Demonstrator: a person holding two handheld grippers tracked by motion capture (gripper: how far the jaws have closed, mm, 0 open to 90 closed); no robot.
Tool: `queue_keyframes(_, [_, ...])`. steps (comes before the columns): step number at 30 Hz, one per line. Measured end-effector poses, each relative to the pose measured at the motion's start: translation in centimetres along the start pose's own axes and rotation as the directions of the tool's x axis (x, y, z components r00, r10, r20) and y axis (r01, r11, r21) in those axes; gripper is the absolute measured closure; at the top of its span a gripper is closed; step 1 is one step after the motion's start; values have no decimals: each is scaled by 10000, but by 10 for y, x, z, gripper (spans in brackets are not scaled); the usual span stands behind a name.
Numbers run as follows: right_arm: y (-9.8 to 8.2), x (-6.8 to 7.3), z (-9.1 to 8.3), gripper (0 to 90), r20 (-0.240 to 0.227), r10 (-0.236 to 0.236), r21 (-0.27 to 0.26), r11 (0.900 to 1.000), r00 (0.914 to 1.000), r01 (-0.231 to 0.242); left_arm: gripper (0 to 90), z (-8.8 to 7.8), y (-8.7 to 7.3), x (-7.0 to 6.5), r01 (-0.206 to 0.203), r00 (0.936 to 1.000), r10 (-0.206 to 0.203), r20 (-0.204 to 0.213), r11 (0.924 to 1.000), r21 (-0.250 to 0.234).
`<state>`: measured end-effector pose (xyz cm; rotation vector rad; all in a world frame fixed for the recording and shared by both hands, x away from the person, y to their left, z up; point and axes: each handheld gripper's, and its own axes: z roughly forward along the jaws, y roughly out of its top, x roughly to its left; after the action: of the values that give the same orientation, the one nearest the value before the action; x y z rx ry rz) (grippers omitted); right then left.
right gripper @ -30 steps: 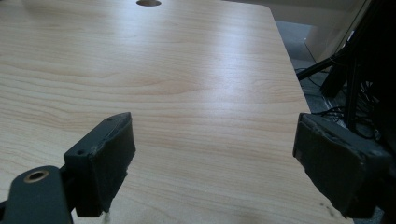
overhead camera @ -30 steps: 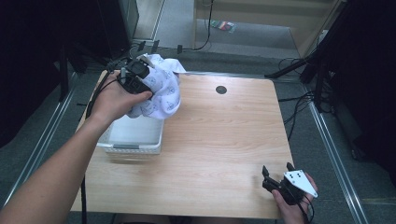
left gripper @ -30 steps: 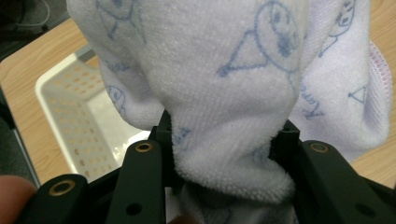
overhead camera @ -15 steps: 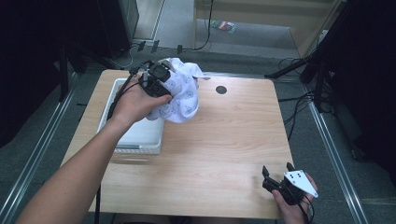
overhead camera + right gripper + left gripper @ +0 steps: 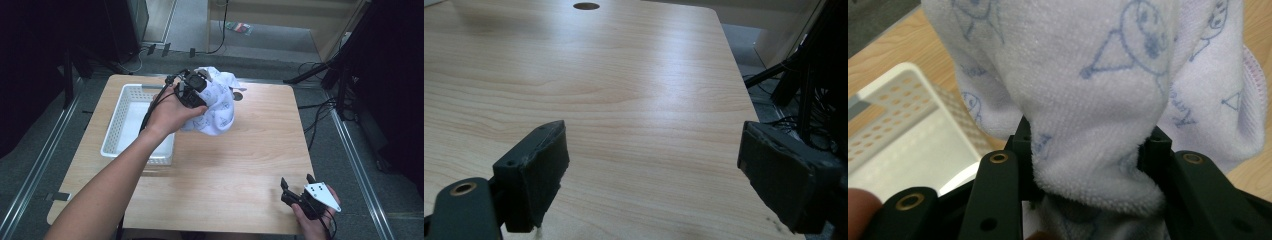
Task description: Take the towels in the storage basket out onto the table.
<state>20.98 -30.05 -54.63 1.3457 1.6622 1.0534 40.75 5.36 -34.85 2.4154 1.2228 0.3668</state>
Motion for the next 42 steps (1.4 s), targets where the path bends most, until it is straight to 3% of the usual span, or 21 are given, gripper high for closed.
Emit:
queue_keyframes(10, [0,-1,0,131,-51,0,-55,10000,10000,0,578,24,9,-20,-54,9997,51,254,9999,114])
queue_keyframes(17, [0,-1,0,131,-94,46,-68,10000,9999,-46,560,48,7,-28,194,9980,-206,595,9996,199])
queue_keyframes(28, [0,-2,0,131,-112,133,-88,9999,9998,-134,534,98,-9,-35,263,9966,-322,758,9966,777])
queue_keyframes(34, [0,-2,0,131,-107,149,-93,9998,9998,-150,510,123,-21,-38,550,9930,-651,989,9933,1019])
queue_keyframes(39, [0,-2,0,131,-103,134,-92,9999,9999,-135,378,135,-28,-40,249,9944,-334,1005,9960,855])
queue_keyframes(42, [0,-2,0,131,-103,141,-97,9999,9998,-142,277,133,-29,-40,461,9945,-520,910,9968,654])
